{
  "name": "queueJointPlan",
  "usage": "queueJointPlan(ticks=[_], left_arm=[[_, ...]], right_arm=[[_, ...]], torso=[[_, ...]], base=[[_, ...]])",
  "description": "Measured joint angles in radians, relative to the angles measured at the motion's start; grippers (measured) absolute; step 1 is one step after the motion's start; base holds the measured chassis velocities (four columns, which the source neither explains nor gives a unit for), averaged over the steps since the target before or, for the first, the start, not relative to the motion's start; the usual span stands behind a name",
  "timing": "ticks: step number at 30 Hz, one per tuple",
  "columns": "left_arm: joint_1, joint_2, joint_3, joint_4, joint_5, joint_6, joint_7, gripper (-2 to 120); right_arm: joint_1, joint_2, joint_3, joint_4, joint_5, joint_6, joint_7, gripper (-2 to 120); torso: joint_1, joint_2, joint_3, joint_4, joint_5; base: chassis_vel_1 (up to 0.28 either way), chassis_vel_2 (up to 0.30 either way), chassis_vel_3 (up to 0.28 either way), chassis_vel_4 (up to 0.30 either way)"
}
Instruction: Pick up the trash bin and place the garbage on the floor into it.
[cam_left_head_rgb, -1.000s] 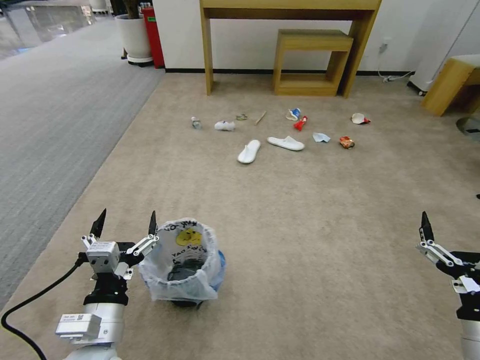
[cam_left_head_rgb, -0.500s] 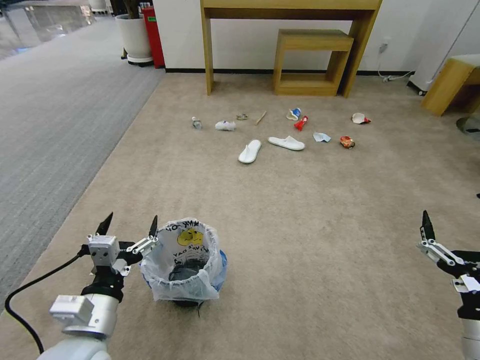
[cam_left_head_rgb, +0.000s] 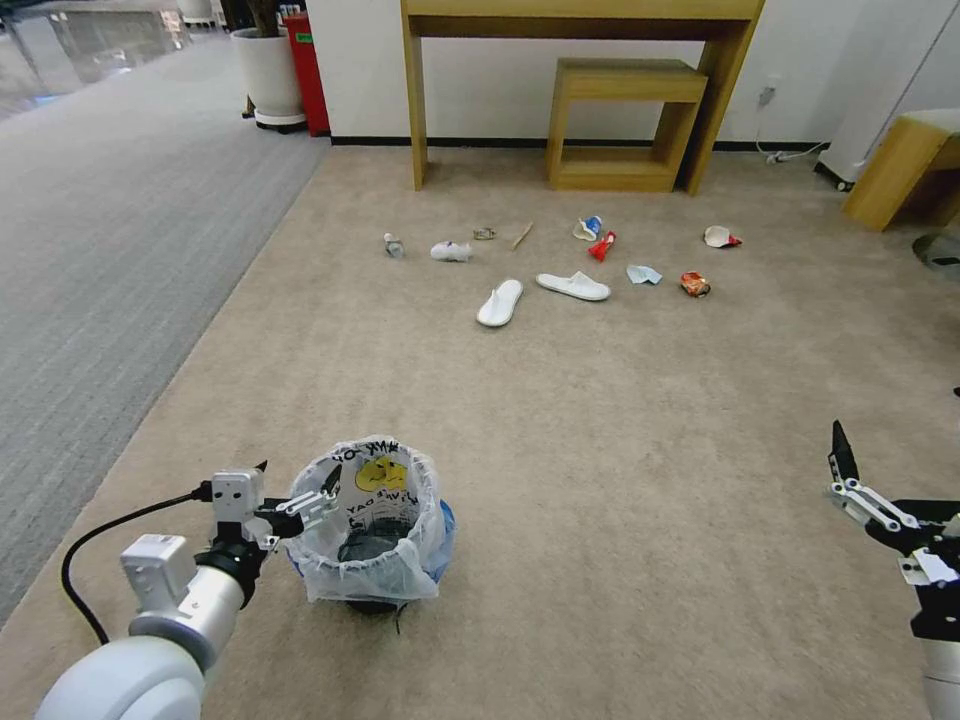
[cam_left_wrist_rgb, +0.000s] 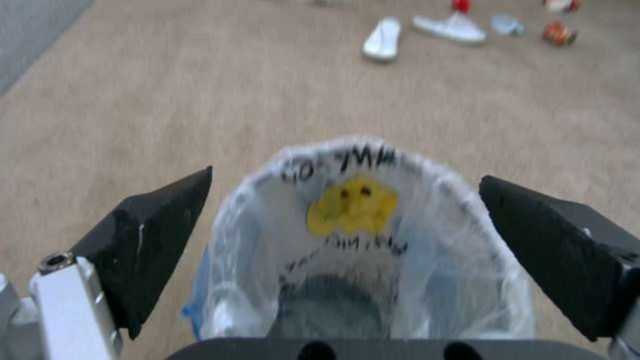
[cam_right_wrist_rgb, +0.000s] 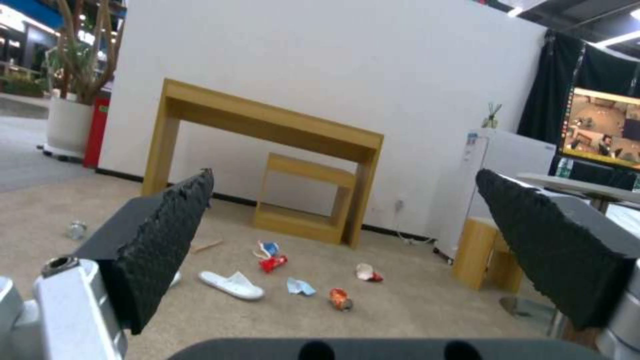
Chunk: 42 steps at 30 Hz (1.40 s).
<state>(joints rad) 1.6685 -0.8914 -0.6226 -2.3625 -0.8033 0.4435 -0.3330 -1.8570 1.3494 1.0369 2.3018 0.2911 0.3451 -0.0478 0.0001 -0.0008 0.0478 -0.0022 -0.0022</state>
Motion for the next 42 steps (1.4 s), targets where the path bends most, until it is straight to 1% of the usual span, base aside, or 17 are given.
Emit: queueJointPlan(ticks=[1, 5, 13, 24, 27, 28, 31, 33, 36, 40, 42], left_arm=[[0.0, 0.0, 0.0, 0.0, 0.0, 0.0, 0.0, 100], [-0.002, 0.049, 0.005, 0.029, -0.01, 0.044, -0.009, 100], [0.001, 0.102, -0.003, 0.065, 0.019, 0.065, -0.019, 100], [-0.031, 0.118, -0.004, 0.116, 0.014, 0.069, -0.02, 100], [-0.052, 0.124, 0.002, 0.134, -0.024, 0.077, -0.022, 100], [-0.052, 0.124, 0.002, 0.134, -0.024, 0.077, -0.022, 100], [-0.073, 0.12, 0.018, 0.136, -0.086, 0.092, -0.039, 100], [-0.081, 0.117, 0.024, 0.136, -0.102, 0.097, -0.043, 100], [-0.116, 0.109, 0.046, 0.143, -0.183, 0.129, -0.065, 100], [-0.143, 0.102, 0.065, 0.153, -0.225, 0.155, -0.075, 100], [-0.146, 0.1, 0.069, 0.155, -0.227, 0.158, -0.075, 100]], right_arm=[[0.0, 0.0, 0.0, 0.0, 0.0, 0.0, 0.0, 100], [0.002, -0.004, -0.003, -0.003, -0.003, 0.0, 0.0, 100], [0.003, -0.008, -0.006, -0.014, -0.005, 0.001, -0.003, 100], [0.006, -0.011, -0.01, -0.017, -0.014, 0.003, -0.005, 100], [0.007, -0.013, -0.011, -0.018, -0.017, 0.002, -0.005, 100], [0.007, -0.013, -0.011, -0.018, -0.017, 0.002, -0.005, 100], [0.01, -0.017, -0.017, -0.021, -0.023, -0.001, -0.005, 100], [0.012, -0.018, -0.018, -0.022, -0.023, -0.002, -0.005, 100], [0.013, -0.023, -0.019, -0.024, -0.024, -0.005, -0.005, 100], [0.013, -0.025, -0.019, -0.026, -0.025, -0.005, -0.005, 100], [0.014, -0.026, -0.02, -0.027, -0.026, -0.005, -0.005, 100]], torso=[[0.0, 0.0, 0.0, 0.0, 0.0], [0.0, 0.0, 0.0, 0.0, 0.0], [0.0, 0.0, 0.0, 0.0001, 0.0002], [0.0, 0.0, 0.0, 0.0001, 0.0001], [0.0, 0.0, 0.0, 0.0, 0.0001], [0.0, 0.0, 0.0, 0.0, 0.0001], [0.0, 0.0, 0.0, 0.0, 0.0003], [0.0, 0.0, 0.0, 0.0001, 0.0003], [0.0, 0.0, 0.0, 0.0001, 0.0002], [0.0, 0.0, 0.0, 0.0, 0.0002], [0.0, 0.0, 0.0, 0.0, 0.0002]], base=[[0.0, 0.0, 0.0, 0.0], [0.0, 0.0, 0.0, 0.0], [0.0, 0.0, 0.0, 0.0], [0.0, 0.0, 0.0, 0.0], [0.0, 0.0, 0.0, 0.0], [0.0, 0.0, 0.0, 0.0], [0.0, 0.0, 0.0, 0.0], [0.0, 0.0, 0.0, 0.0], [0.0, 0.0, 0.0, 0.0], [0.0, 0.0, 0.0, 0.0], [0.0, 0.0, 0.0, 0.0]])
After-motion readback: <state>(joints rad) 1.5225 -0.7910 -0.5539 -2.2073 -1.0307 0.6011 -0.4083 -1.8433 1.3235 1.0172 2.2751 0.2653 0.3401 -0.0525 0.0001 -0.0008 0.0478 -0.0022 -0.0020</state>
